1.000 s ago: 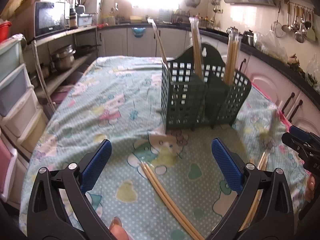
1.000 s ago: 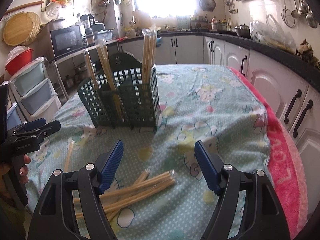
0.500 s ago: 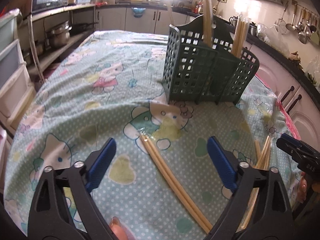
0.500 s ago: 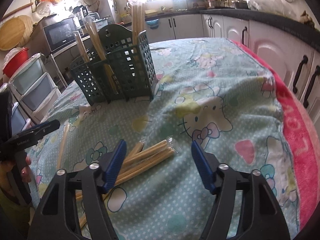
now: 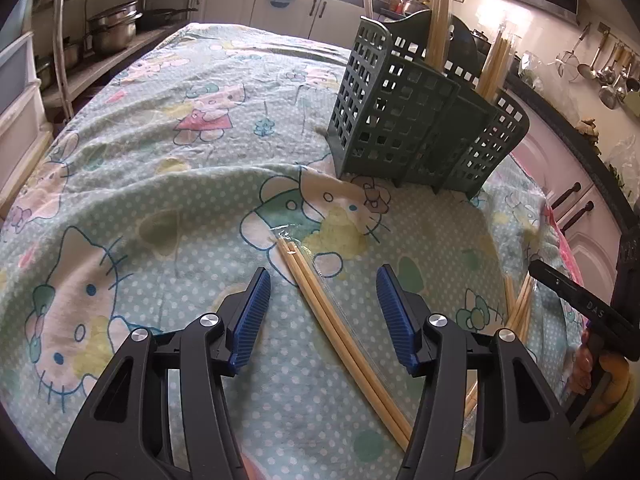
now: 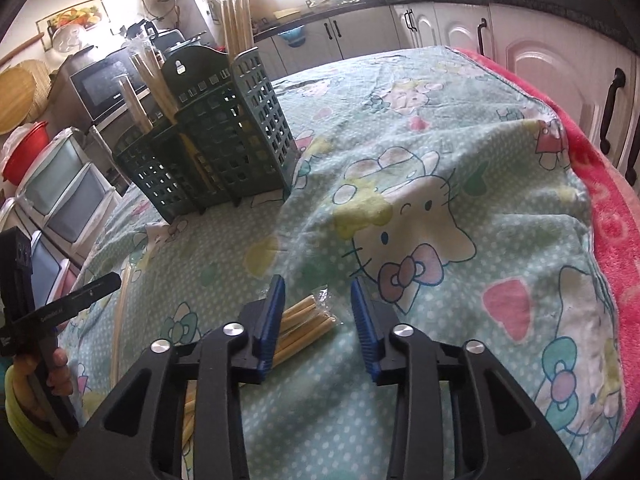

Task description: Organize utensils

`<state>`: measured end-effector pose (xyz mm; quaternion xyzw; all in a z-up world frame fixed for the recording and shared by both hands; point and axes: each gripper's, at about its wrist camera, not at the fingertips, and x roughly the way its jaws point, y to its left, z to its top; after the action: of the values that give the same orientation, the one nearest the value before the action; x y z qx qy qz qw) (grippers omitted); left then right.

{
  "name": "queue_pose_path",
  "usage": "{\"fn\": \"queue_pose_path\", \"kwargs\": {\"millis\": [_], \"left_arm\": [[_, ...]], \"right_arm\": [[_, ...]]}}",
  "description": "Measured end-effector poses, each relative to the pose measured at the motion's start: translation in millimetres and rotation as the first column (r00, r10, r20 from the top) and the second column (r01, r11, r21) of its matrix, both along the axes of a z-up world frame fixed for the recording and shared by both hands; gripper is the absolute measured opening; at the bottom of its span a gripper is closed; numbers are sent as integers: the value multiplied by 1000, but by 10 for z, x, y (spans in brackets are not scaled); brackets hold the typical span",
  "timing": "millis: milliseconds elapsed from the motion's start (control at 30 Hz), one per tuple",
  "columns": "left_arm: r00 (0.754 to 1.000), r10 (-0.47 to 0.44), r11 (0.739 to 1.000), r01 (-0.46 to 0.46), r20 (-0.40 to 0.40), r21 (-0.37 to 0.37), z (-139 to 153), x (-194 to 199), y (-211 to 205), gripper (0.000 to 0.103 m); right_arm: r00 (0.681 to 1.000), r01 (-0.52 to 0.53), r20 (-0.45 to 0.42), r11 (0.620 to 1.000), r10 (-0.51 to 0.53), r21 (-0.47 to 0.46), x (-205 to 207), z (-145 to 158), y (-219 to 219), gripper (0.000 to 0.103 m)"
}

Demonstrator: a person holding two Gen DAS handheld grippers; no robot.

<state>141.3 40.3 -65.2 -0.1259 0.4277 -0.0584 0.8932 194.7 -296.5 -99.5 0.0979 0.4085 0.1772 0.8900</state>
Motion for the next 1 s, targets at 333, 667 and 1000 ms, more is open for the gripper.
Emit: {"fn": "queue_pose_path", "kwargs": {"millis": [333,667,1000], "left_arm": [[1000,5,1000,-5,-29,-2,-78,124,-8,48],[999,20,995,-17,-30,99,-113,263,-54,28],[999,30,991,-26,-29,133,-122,321,-19,15]], "right_arm": [[999,7,48,1000,-7,-19,7,72,-21,4],[991,69,118,997,-65,-27,6,267,-188,4],[982,59,184,998,-53,-28,-41,512,-155,4]]}}
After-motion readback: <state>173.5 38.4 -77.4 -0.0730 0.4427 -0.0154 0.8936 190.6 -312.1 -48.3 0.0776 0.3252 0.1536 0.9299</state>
